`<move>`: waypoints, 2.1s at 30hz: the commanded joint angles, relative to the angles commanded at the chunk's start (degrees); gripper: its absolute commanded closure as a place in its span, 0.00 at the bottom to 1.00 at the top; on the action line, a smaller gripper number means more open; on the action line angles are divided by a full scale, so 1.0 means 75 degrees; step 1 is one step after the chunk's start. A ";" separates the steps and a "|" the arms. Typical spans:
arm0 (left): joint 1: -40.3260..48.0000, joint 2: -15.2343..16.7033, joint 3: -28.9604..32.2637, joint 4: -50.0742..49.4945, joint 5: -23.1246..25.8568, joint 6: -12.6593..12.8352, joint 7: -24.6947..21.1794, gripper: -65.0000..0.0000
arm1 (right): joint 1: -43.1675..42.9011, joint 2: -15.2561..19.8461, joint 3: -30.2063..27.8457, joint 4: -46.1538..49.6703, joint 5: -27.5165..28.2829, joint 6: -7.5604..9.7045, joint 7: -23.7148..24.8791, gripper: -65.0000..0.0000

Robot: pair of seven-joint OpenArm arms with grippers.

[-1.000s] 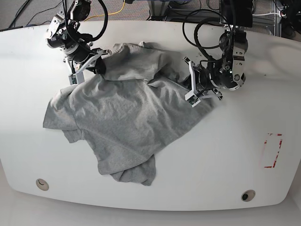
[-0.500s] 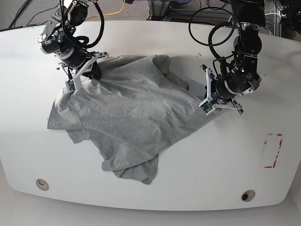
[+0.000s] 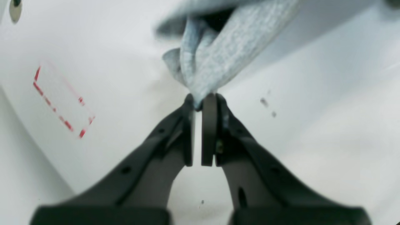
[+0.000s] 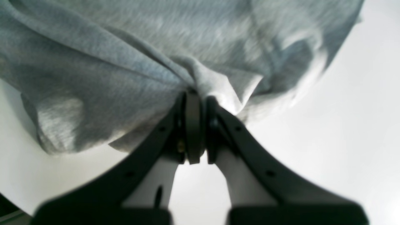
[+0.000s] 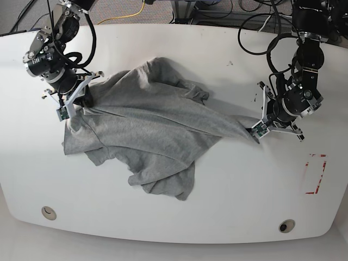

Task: Layout the t-shirt on the table in an organized manner, then fold the t-shirt properly
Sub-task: 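Lift the shirt with both grippers and stretch it apart between them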

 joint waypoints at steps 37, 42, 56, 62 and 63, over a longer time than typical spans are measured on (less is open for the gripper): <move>-0.7924 0.0821 -0.0903 -0.0023 0.0047 0.0000 0.2520 1.00 | 0.7959 0.3036 -0.2333 -0.4032 0.0047 0.0000 -0.0434 1.00; -0.8311 0.0821 -0.0867 -0.0035 0.0047 0.0000 0.2555 1.00 | 0.8416 0.3059 -0.2649 -0.4255 0.0047 0.0000 -0.0504 1.00; -0.6728 0.0492 -0.0938 0.0035 -0.0012 0.0000 0.2555 0.99 | 0.5697 0.2755 -0.1864 -0.2930 0.0059 0.0000 -0.0785 1.00; -0.5333 0.0727 -0.1383 0.0023 -0.0211 0.0000 0.2555 0.99 | 0.4302 0.2297 -0.1137 -0.2274 0.0059 0.0000 -0.0774 1.00; -0.5064 0.0856 -0.1465 0.0035 -0.0340 0.0000 0.2555 0.99 | 0.4114 0.2215 -0.1067 -0.2180 0.0059 0.0000 -0.0774 1.00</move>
